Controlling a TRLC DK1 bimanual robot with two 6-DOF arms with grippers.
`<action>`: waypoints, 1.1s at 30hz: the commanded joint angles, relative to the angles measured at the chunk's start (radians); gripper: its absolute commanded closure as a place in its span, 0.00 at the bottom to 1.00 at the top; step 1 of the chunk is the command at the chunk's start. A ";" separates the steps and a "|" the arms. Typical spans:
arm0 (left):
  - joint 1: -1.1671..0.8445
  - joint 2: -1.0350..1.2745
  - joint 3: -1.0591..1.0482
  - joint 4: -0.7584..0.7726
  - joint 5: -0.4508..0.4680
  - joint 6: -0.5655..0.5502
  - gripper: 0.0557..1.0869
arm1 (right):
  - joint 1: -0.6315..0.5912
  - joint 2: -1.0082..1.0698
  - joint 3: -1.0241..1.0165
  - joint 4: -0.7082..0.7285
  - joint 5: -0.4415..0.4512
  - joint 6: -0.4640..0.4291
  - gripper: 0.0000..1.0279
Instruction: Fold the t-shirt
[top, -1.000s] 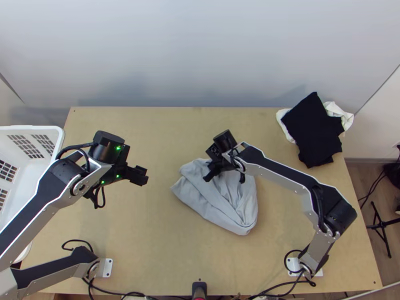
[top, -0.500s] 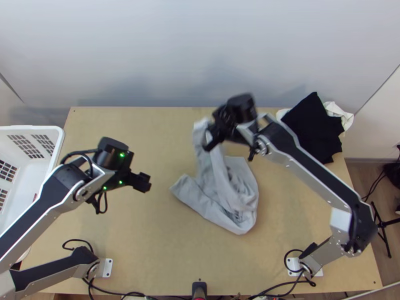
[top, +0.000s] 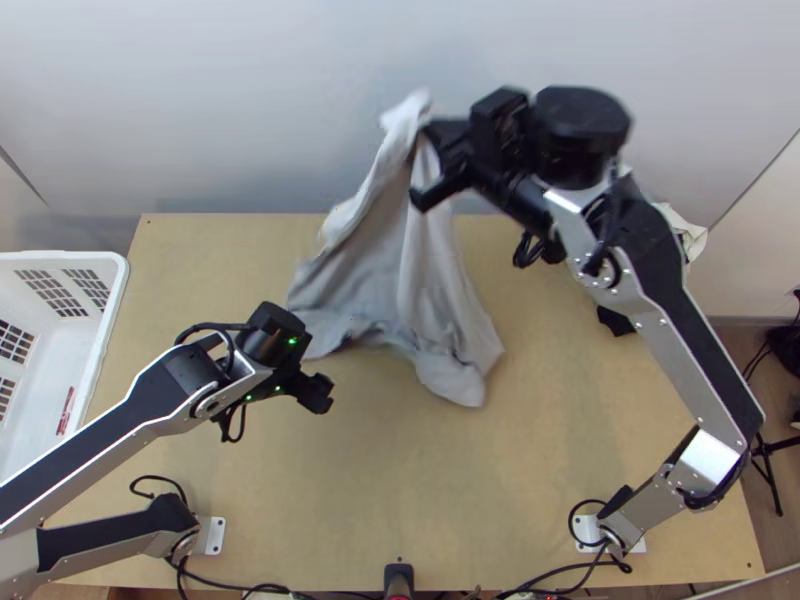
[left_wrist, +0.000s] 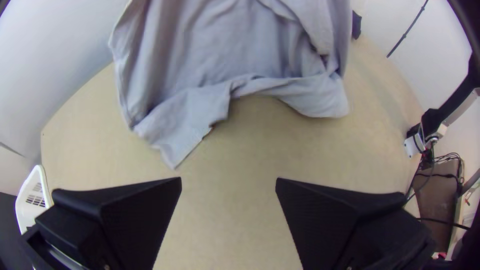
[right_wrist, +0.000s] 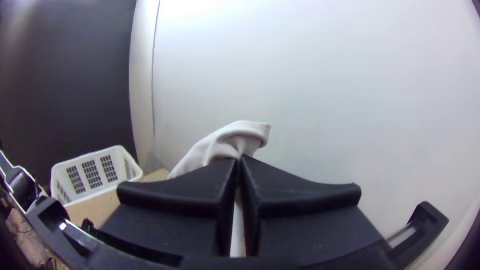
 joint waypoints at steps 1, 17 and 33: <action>-0.055 0.027 0.031 0.031 -0.001 -0.023 0.11 | 0.000 0.017 0.090 0.171 0.136 -0.068 0.97; -0.260 0.286 -0.028 0.510 -0.164 -0.121 0.10 | 0.003 0.017 0.065 0.185 0.199 -0.076 0.97; -0.334 0.748 0.198 0.765 -0.406 -0.150 0.10 | -0.019 -0.037 0.033 0.120 0.200 -0.074 0.97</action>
